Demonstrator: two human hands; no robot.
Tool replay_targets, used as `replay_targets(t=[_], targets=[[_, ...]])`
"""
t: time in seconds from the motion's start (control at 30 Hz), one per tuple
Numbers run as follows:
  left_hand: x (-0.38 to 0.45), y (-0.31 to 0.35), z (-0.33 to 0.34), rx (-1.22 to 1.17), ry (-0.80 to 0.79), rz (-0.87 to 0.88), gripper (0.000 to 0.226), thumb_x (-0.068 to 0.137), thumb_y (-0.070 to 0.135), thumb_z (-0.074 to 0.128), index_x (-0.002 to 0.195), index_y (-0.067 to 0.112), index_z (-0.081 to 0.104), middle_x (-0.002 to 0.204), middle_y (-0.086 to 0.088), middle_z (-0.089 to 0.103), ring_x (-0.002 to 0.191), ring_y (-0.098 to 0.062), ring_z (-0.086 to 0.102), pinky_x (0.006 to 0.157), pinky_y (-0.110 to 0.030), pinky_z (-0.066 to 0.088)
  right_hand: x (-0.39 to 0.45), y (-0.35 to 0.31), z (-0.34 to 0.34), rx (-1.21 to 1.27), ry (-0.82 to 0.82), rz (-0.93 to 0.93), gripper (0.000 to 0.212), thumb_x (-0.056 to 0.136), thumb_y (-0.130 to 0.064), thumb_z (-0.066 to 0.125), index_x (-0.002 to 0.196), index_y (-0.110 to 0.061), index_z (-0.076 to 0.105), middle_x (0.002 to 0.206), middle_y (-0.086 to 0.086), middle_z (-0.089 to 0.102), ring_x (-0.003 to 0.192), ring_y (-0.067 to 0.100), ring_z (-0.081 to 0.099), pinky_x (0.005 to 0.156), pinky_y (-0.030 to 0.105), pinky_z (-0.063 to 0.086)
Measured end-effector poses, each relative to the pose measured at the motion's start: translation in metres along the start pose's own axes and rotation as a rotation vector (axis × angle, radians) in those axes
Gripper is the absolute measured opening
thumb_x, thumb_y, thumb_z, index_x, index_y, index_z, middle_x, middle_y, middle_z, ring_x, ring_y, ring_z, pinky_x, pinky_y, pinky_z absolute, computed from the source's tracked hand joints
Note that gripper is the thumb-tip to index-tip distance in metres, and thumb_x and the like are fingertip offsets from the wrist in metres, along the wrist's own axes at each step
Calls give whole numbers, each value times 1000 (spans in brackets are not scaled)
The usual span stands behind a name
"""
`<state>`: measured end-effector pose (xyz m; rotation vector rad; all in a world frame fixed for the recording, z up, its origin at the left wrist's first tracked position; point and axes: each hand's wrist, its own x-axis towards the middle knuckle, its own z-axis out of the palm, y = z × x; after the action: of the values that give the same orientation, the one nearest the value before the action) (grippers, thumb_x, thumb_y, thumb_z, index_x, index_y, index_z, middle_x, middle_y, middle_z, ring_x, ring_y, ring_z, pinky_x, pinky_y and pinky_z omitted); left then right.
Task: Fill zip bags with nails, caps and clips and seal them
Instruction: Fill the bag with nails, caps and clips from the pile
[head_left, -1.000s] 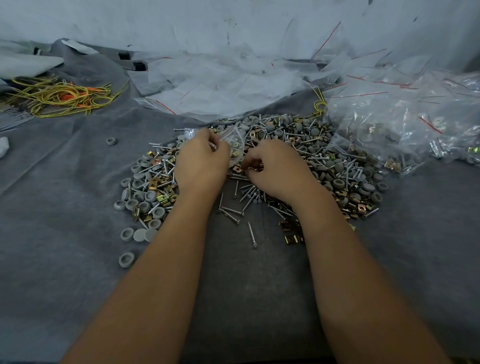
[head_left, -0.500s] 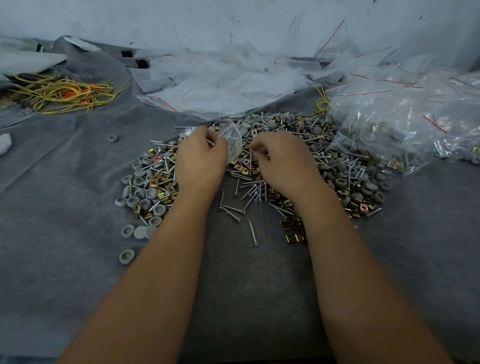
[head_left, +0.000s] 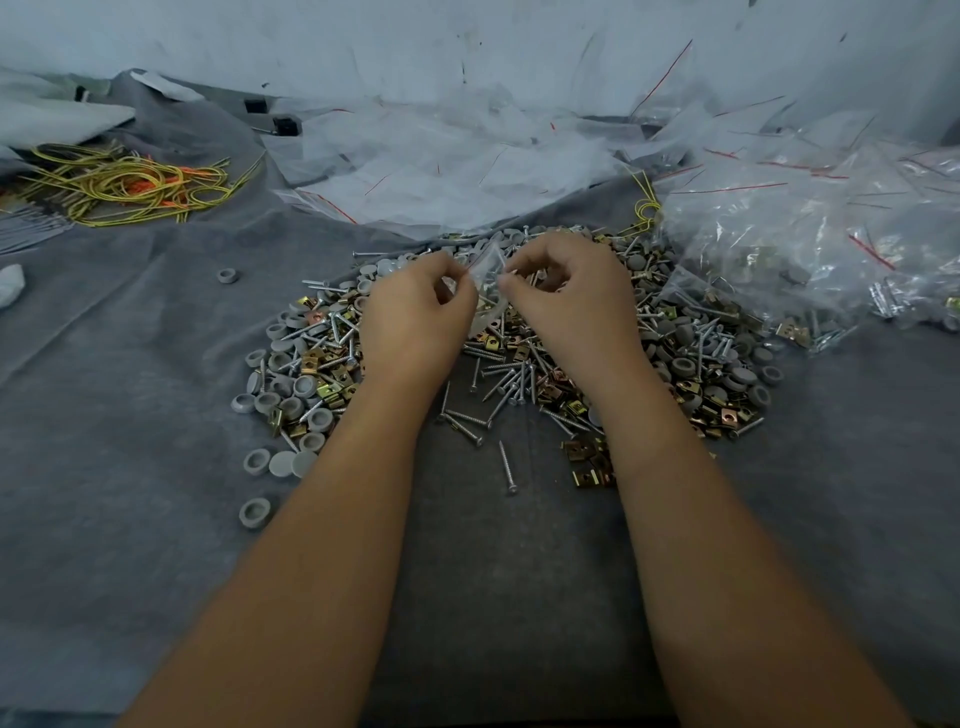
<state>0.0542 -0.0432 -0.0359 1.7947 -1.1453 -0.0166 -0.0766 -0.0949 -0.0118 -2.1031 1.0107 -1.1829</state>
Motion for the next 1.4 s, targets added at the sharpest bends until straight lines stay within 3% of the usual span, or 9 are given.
replay_targets(t=[0.13, 0.4, 0.57, 0.63, 0.77, 0.87, 1.07, 1.23, 1.4], targets=[[-1, 0, 1, -99, -30, 63, 9, 94, 29, 56, 87, 26, 61, 58, 2, 55, 56, -19, 54, 56, -36, 46, 1, 8, 1, -288, -44, -33, 7, 84, -31, 71, 91, -28, 74, 99, -8, 49, 96, 9, 47, 74, 27, 41], [-5, 1, 0, -190, 62, 123, 10, 94, 31, 51, 85, 30, 55, 51, 6, 45, 47, -7, 39, 49, -32, 36, 0, 7, 4, -237, -115, -107, 20, 91, -30, 64, 109, -27, 74, 95, -4, 59, 91, 16, 55, 77, 37, 49], [-5, 2, -6, -91, 298, 86, 14, 93, 38, 48, 91, 28, 58, 52, 6, 41, 48, -8, 39, 49, -29, 31, -2, 3, 3, 46, -47, -58, 36, 97, -12, 53, 125, -31, 64, 113, -8, 65, 97, -8, 55, 84, 9, 42], [-3, 0, -6, -21, 286, 74, 16, 94, 38, 47, 93, 27, 59, 55, 7, 43, 50, -8, 41, 47, -27, 27, -1, 3, 2, 44, -29, 7, 45, 96, -4, 47, 130, -32, 58, 104, -8, 64, 89, -5, 56, 77, 14, 45], [2, -6, 1, 91, 115, -24, 13, 95, 37, 49, 91, 28, 57, 57, 5, 49, 52, -8, 45, 47, -26, 23, -1, 5, -1, -157, -62, 66, 43, 89, 4, 43, 110, -22, 69, 102, -2, 67, 91, 12, 60, 81, 34, 50], [5, -9, 4, 56, 98, -97, 11, 95, 36, 49, 89, 29, 56, 59, 7, 51, 54, -6, 47, 48, -26, 26, -3, 1, -1, -312, -163, 3, 38, 87, 4, 45, 95, -18, 76, 106, 4, 70, 98, 21, 62, 89, 37, 50], [5, -9, 3, 13, 94, -133, 12, 93, 34, 49, 89, 26, 57, 60, 8, 52, 54, -6, 47, 48, -26, 27, -4, 6, 5, -697, -405, -138, 32, 91, -40, 58, 118, -27, 68, 108, 2, 58, 111, 25, 47, 96, 40, 38], [6, -8, 3, 26, 80, -148, 14, 93, 32, 49, 90, 23, 59, 64, 5, 55, 58, -12, 54, 49, -26, 35, -1, 6, 9, -632, -425, -150, 21, 90, -34, 64, 111, -35, 71, 96, -4, 47, 108, 25, 49, 90, 38, 37], [5, -8, 2, 15, 79, -147, 12, 93, 31, 49, 88, 24, 58, 62, 6, 53, 58, -11, 52, 50, -26, 33, 0, 6, 12, -614, -414, -133, 17, 89, -25, 64, 102, -30, 73, 93, -3, 62, 103, 24, 55, 92, 37, 42]])
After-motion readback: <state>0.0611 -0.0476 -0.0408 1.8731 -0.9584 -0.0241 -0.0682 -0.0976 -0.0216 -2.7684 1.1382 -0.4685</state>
